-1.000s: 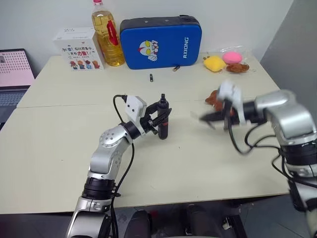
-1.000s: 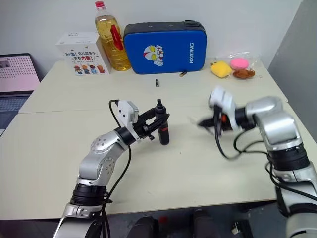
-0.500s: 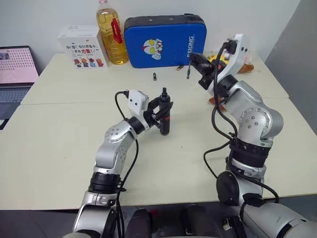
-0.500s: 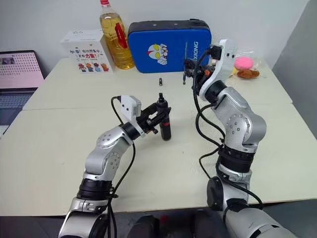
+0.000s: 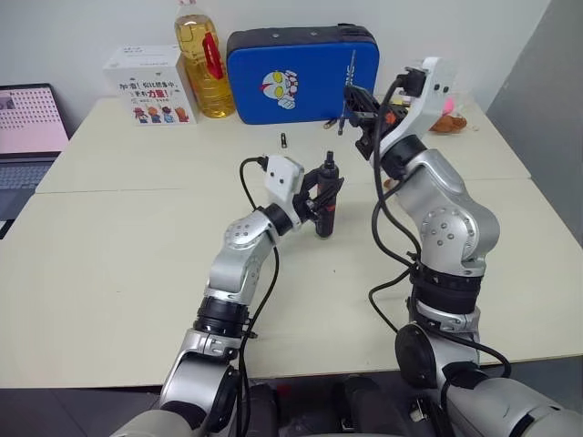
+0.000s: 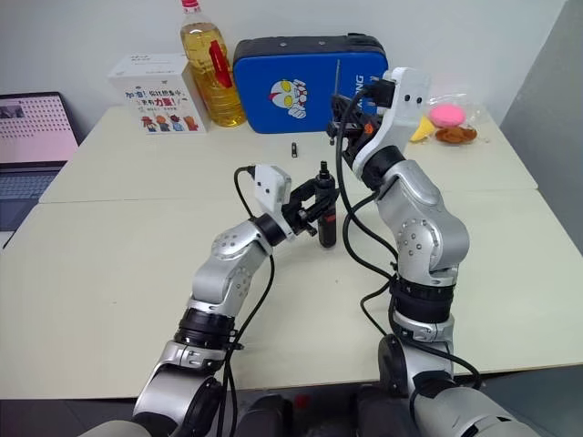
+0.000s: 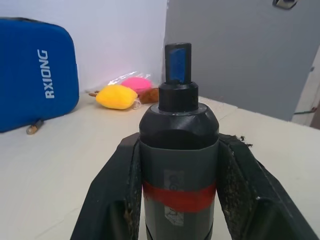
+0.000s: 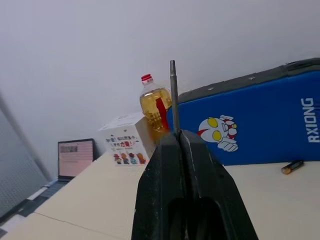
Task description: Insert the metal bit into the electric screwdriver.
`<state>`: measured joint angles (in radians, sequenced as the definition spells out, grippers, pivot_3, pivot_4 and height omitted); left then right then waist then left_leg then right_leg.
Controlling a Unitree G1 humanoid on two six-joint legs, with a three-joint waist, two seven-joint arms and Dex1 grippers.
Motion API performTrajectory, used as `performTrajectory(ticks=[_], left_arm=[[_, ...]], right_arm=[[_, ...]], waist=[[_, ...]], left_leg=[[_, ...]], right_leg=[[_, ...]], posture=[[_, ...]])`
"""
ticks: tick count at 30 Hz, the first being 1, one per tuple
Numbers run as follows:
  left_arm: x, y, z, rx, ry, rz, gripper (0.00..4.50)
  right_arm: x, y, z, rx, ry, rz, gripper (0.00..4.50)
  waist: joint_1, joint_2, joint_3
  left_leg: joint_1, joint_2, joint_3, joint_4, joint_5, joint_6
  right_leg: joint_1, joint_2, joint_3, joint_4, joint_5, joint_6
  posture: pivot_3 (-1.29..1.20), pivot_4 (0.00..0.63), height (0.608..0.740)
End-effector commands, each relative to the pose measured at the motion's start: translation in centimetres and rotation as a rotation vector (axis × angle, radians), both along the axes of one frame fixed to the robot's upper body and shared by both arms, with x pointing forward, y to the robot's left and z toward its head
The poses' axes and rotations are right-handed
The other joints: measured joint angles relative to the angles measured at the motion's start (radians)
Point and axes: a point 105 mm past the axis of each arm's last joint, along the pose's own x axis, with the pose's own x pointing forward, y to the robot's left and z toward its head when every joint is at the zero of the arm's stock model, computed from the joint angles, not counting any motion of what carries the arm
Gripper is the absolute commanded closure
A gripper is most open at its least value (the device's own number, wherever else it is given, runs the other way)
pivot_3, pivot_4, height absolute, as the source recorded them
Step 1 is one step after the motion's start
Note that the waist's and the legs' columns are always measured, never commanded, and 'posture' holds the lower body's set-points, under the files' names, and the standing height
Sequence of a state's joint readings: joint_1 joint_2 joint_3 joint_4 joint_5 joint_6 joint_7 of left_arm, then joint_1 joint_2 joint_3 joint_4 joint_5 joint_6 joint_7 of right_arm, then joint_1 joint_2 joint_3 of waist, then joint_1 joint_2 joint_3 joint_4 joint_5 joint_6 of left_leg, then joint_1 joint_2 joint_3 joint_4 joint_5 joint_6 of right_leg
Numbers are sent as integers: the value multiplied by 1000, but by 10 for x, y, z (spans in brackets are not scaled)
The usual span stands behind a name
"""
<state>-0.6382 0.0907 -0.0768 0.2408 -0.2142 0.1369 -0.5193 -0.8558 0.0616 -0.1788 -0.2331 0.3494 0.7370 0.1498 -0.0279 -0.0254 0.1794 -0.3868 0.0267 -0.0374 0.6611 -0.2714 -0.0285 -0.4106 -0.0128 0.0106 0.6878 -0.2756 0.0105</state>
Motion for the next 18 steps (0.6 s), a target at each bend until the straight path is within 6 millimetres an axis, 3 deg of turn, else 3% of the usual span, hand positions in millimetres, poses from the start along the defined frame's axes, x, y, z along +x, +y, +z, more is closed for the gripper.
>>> performTrajectory(ticks=[1, 8, 18], left_arm=[[7, -4, 26, -19, -110, 67, 2818], [12, -20, 31, -40, -121, 79, 2818], [16, -20, 28, -30, -107, 107, 2818]], right_arm=[[-5, 2, 10, -57, -93, -93, 4471], [-2, 7, 12, -59, -128, -176, 4471], [3, 11, 1, -34, -105, -246, 4471]], waist=[[0, 0, 0], [0, 0, 0], [0, 0, 0]], left_leg=[[0, 0, 0, 0, 0, 0], [-3, 0, 0, 0, 0, 0], [-7, 1, 0, 0, 0, 0]], right_leg=[[0, 0, 0, 0, 0, 0], [-1, 1, -2, -1, 0, 0], [-5, 0, -2, -1, 0, 0]], posture=[[0, 150, 740], [0, 150, 740], [0, 150, 740]])
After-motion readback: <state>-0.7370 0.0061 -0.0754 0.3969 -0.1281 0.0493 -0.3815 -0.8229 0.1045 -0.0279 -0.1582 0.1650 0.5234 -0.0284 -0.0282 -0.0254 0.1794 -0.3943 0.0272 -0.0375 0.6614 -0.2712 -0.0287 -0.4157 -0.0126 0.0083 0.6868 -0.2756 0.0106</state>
